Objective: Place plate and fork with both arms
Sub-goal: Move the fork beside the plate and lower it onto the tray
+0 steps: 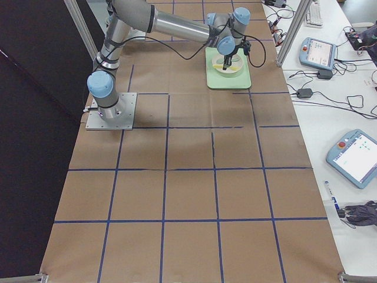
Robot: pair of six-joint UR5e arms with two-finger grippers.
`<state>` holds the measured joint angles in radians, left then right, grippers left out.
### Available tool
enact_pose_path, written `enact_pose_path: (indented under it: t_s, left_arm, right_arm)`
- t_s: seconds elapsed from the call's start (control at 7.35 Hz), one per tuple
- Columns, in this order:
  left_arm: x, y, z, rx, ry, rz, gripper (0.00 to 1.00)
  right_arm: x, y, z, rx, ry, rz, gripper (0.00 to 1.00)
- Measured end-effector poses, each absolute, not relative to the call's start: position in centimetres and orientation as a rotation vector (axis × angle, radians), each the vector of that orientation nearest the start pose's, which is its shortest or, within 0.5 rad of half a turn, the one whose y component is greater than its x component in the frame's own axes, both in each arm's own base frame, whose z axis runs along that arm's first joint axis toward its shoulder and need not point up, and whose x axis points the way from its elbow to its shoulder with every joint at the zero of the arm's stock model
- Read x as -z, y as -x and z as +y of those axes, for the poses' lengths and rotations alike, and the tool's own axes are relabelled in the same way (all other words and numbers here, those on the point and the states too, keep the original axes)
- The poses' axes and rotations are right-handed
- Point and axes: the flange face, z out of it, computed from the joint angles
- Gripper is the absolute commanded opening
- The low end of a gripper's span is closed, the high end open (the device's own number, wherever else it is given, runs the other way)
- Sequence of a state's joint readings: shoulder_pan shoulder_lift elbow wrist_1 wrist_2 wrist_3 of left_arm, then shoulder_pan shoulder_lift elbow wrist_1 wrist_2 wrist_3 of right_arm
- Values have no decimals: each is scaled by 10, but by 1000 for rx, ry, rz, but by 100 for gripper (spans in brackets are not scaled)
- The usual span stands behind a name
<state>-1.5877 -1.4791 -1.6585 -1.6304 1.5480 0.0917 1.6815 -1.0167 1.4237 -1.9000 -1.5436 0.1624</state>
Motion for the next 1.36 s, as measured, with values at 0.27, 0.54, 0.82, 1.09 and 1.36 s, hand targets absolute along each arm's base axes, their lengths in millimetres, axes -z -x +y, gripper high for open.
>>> enact_pose_path:
  t_s: [0.27,0.54,0.82,1.09,1.36]
  left_arm:
    - [-482,143,-446,-81,-170,3161,100]
    - [-482,143,-446,-79,-171,3161,100]
    - [-482,143,-447,-78,-170,3161,100]
    - [-483,143,-447,-77,-168,3162,100]
    - [-483,142,-447,-76,-167,3163,100]
  right_arm:
    - [-223,-211,-667,-105,-82,3115,3]
    - [-200,-212,-674,-104,-85,3113,4]
    - [-188,-213,-679,-95,-83,3111,30]
    - [-189,-214,-679,-87,-83,3112,57]
    - [-189,-213,-680,-85,-83,3114,57]
